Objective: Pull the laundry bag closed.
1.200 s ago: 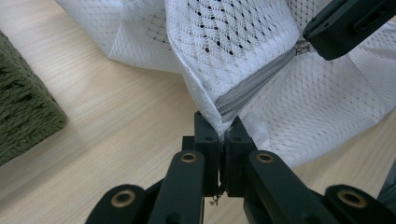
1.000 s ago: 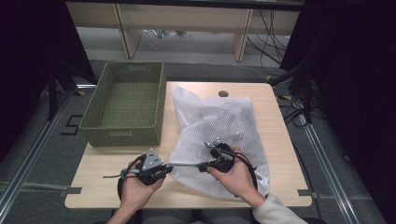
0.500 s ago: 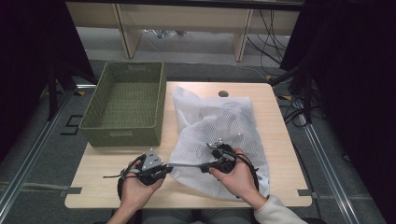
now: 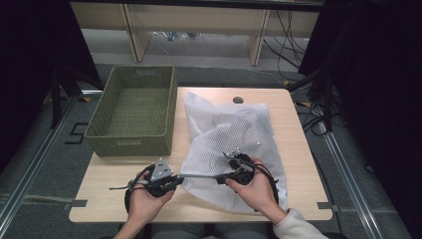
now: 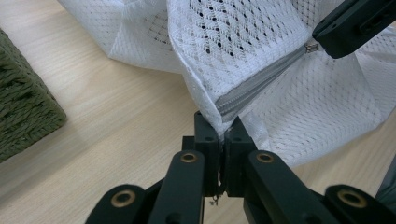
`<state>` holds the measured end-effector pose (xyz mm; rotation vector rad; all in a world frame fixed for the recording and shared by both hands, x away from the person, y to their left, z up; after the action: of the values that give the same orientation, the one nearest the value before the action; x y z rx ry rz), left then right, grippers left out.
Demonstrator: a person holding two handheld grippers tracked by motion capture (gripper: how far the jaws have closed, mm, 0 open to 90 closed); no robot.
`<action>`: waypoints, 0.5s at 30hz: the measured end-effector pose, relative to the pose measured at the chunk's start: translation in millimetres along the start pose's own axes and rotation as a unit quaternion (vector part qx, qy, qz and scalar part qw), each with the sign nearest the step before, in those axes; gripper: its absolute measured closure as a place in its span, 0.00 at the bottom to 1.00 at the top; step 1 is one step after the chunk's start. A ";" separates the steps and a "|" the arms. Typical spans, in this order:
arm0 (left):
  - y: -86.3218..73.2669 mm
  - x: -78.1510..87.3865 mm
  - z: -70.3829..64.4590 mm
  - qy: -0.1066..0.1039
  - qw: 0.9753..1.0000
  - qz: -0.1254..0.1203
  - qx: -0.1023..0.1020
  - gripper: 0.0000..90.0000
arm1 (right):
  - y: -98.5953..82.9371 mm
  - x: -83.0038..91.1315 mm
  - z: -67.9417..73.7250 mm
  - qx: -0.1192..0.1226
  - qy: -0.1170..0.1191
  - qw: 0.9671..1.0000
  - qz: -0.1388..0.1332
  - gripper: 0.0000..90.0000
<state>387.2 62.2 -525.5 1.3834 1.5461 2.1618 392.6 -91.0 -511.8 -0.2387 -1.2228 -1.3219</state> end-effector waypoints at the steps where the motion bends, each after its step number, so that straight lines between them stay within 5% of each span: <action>1: -0.1 0.0 0.3 0.000 1.000 0.000 -0.001 0.97 | 0.0 0.1 -0.3 0.002 0.000 1.000 -0.001 0.97; 6: 2.0 -1.4 -1.6 0.000 1.000 -0.011 0.011 0.97 | -1.5 2.1 -0.9 -0.005 -0.002 1.000 0.001 0.97; 15: -1.1 -0.3 0.7 0.003 1.000 0.002 0.005 0.97 | -3.5 4.1 -4.6 -0.007 -0.007 1.000 -0.004 0.97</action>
<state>387.5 63.0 -526.6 1.3866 1.5600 2.1657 391.3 -97.9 -512.3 -0.2532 -1.2274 -1.3373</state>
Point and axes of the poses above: each handheld gripper's, and its own axes: x roughly backward along the jaws, y roughly out of its top, z roughly to its left, the point moved 10 cm from there along -x, roughly forward along the jaws, and after that the axes turned 7 degrees about -x, right-handed, at the moved point
